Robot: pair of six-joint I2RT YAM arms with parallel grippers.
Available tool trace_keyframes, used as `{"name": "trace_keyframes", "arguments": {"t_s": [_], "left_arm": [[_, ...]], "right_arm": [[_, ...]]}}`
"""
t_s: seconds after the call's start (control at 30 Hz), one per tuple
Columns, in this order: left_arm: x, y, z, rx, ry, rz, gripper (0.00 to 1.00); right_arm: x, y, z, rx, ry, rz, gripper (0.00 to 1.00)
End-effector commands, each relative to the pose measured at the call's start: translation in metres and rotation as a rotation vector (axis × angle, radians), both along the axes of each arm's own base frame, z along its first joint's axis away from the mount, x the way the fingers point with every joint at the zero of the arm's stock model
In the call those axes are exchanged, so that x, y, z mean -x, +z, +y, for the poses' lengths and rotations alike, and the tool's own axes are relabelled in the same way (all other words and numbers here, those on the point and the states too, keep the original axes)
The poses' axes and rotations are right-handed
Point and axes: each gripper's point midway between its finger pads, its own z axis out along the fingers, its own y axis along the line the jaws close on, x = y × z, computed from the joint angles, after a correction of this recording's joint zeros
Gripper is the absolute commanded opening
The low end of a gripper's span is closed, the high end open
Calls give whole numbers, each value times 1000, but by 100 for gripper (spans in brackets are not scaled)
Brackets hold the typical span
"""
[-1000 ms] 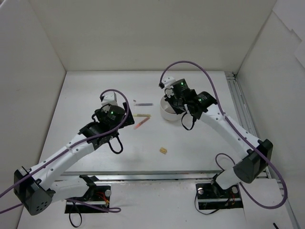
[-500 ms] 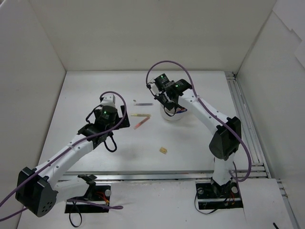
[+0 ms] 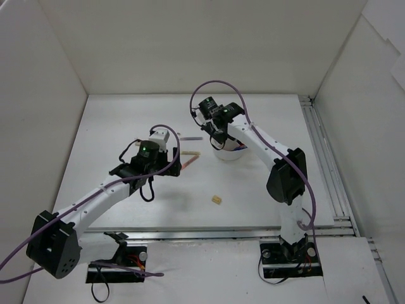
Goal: Sort the stationery into containers
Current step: Place the pen in the storage box, then pick up the pen from the center of the board.
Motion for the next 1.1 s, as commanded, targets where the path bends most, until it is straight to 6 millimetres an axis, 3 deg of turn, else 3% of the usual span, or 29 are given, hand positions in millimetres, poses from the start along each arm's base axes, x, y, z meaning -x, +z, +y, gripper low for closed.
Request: {"name": "trace_keyframes", "arguments": {"t_s": [0.0,0.07,0.1,0.3,0.47,0.5,0.53,0.57,0.6,0.63,0.67,0.87,0.9,1.07], "left_arm": [[-5,14,-21,40,-140,-68,99],[-3,8,-23,35,-157,-54,99],[-3,3,-25,28,-174,-39,99],[-6,-18,-27,-17,-194,14,99],[-14,-29,-33,-75,-261,37,99],[-16,-37,-34,-93,-273,54,99],[-20,-36,-35,-103,-279,49,99],[-22,-44,-35,-115,-279,68,99],[-26,-43,-37,-116,-276,68,99],[-29,-45,-38,-117,-274,71,98],[-30,-52,-39,-123,-273,91,97],[-42,-74,-45,-157,-253,135,87],[-47,-73,-46,-162,-251,128,86],[-60,-81,-46,-200,-231,150,81]], "right_arm": [[-9,11,0,-3,-5,-25,17],[-12,9,2,-6,-6,-23,26],[-12,10,3,-7,-5,-24,41],[-11,25,7,-46,-3,-48,61],[4,68,10,-94,6,-142,63],[11,74,13,-107,13,-155,69],[18,92,12,-147,5,-194,72],[22,89,12,-153,1,-203,77],[27,92,14,-180,-7,-212,97],[32,110,13,-234,-15,-260,98],[38,102,9,-236,-27,-254,98],[62,113,-9,-407,-89,-354,98],[67,121,-12,-443,-86,-366,98],[81,116,-16,-508,-95,-359,98]]}}
